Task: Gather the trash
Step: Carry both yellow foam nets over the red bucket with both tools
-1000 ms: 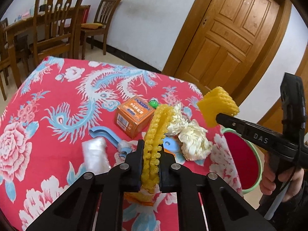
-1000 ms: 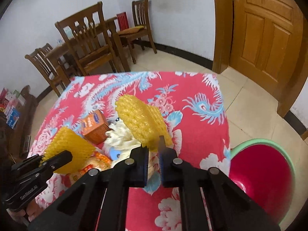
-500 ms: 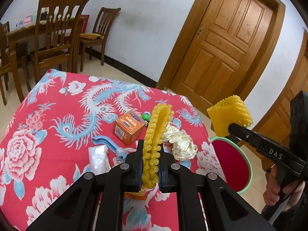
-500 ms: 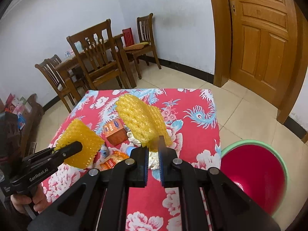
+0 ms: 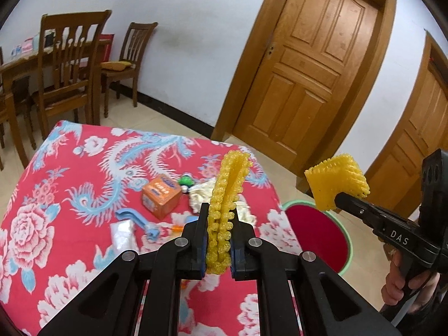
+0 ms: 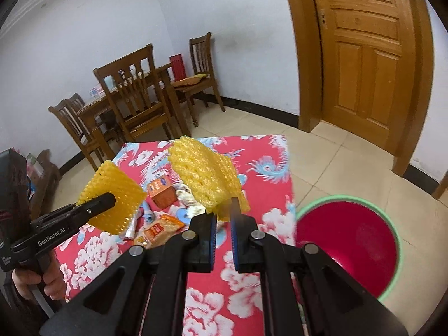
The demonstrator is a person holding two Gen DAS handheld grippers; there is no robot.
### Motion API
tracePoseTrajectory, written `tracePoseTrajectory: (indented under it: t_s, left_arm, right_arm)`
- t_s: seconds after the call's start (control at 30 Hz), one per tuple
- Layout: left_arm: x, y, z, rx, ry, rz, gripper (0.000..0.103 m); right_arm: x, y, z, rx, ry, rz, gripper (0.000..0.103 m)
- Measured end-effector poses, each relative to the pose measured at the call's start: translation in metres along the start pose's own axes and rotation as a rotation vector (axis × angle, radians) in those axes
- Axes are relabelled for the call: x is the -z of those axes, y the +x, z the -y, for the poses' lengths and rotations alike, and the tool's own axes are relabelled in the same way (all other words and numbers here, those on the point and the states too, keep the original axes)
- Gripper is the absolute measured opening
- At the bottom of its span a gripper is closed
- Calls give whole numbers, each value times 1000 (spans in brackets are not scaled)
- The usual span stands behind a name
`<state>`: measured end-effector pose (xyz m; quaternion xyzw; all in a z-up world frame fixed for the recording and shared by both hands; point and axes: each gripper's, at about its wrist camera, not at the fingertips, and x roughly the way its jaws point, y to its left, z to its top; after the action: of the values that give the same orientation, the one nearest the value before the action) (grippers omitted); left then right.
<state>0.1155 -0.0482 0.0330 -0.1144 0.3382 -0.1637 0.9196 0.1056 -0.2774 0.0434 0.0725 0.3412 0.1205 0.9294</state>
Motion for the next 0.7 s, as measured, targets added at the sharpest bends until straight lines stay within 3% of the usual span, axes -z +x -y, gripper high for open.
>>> tracePoseTrajectory:
  t_s: [0.37, 0.7]
  left_arm:
    - [-3, 18, 53, 72, 68, -22, 11]
    - [11, 51, 100, 125, 131, -85, 11]
  right_arm:
    - [11, -44, 49, 117, 51, 26, 11]
    - [45, -44, 103, 167, 165, -43, 11]
